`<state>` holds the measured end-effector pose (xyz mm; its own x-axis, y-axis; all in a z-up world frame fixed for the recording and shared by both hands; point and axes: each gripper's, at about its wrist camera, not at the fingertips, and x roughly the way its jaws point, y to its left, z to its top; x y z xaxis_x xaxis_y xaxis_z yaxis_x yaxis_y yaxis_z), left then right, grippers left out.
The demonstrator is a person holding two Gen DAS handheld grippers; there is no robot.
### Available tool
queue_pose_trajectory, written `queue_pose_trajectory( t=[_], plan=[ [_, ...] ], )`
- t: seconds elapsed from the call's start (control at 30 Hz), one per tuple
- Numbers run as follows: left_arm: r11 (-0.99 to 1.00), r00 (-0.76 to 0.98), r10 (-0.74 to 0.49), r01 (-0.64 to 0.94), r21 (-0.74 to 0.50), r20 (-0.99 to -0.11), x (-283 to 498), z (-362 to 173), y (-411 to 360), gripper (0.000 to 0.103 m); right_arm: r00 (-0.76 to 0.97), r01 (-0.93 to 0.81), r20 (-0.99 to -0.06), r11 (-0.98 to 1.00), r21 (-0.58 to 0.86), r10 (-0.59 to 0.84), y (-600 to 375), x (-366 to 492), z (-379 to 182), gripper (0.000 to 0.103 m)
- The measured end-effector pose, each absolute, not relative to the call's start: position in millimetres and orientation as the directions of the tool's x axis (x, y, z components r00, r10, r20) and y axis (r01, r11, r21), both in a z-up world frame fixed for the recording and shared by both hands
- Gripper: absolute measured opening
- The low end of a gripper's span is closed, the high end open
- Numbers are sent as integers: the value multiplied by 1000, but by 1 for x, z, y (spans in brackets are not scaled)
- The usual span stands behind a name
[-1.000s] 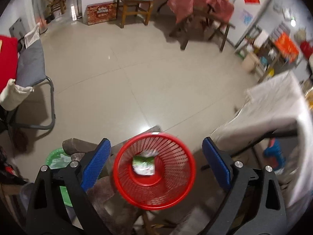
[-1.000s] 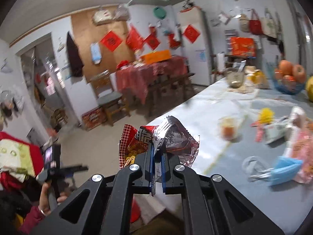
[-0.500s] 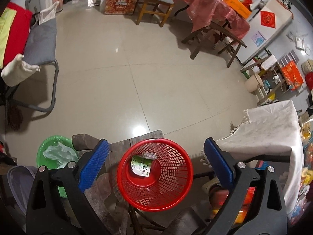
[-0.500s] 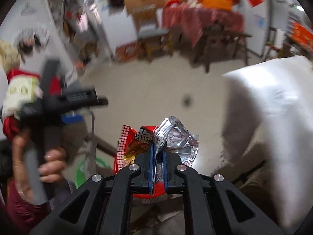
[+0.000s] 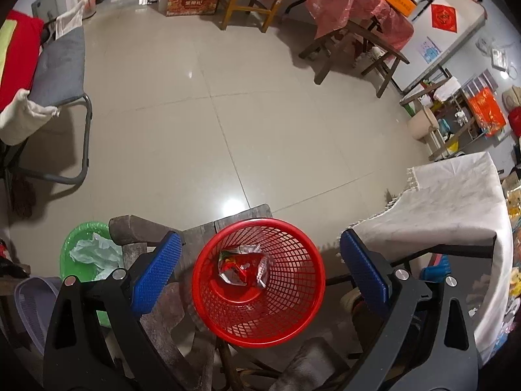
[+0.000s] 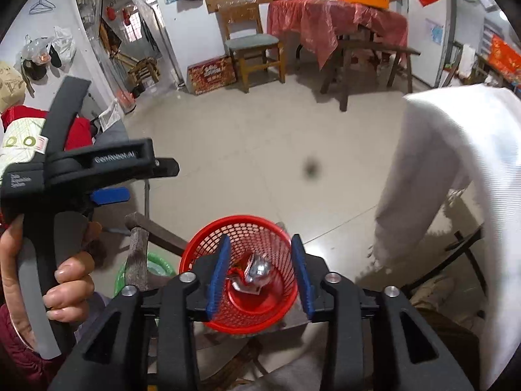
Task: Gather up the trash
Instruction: 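Lower the silver wrapper into the red wastebasket and open the right tool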
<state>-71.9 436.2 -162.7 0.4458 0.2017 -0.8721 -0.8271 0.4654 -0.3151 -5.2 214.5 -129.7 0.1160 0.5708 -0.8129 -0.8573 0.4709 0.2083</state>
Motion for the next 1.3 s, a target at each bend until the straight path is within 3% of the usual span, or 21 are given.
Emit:
queue_pose_trajectory(
  t=[0.4,0.63,0.83,1.3],
  plan=[
    [549,480,216,-780,-301,-850,-57,-142,404,94,289,-810,-720,562,167,631,145,1,-66,51],
    [696,567,284,-676,-241,-773,-43,-99,346,96,496,-713,-602,689,129,626,55,2,-14,67],
    [813,617,255,-554,-180,-745,-23,-84,288,96,671,-561,-530,823,95,519,-39,11,4,81],
    [935,667,103,-318,-157,-738,50,-60,187,96,841,-168,-500,979,118,205,-219,79,-7,88]
  ],
)
